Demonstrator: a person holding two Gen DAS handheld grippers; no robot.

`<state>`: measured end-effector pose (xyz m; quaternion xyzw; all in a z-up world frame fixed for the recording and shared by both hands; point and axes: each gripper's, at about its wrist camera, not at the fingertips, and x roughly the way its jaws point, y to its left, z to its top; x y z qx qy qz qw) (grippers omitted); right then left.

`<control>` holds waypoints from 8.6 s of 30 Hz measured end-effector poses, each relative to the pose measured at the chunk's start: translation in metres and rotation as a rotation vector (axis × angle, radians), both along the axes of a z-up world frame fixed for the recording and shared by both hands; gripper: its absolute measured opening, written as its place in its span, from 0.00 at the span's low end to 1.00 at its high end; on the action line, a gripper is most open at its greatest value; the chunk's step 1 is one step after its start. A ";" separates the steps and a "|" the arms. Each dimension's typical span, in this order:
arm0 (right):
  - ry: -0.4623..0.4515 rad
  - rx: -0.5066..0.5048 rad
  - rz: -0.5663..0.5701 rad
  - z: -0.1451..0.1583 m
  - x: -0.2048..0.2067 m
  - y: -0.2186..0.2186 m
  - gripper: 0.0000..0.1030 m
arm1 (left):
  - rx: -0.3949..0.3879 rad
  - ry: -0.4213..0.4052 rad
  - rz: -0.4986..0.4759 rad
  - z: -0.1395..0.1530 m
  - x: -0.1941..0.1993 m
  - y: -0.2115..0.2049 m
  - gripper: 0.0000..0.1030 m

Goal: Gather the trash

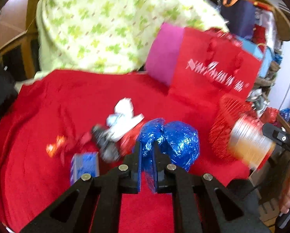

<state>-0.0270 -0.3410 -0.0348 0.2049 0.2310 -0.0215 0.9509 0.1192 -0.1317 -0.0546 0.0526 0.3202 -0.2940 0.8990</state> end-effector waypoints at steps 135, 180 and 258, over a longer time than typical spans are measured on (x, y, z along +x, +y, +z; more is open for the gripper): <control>0.391 -0.283 -0.095 -0.195 0.255 -0.012 1.00 | 0.108 0.107 0.703 -0.190 0.174 0.209 1.00; 0.164 -0.159 0.071 -0.076 0.096 0.073 1.00 | 0.108 -0.143 0.549 -0.039 0.011 0.136 1.00; 0.308 -0.029 0.278 -0.128 0.247 0.037 0.36 | 0.088 0.227 0.339 -0.122 0.067 0.066 0.55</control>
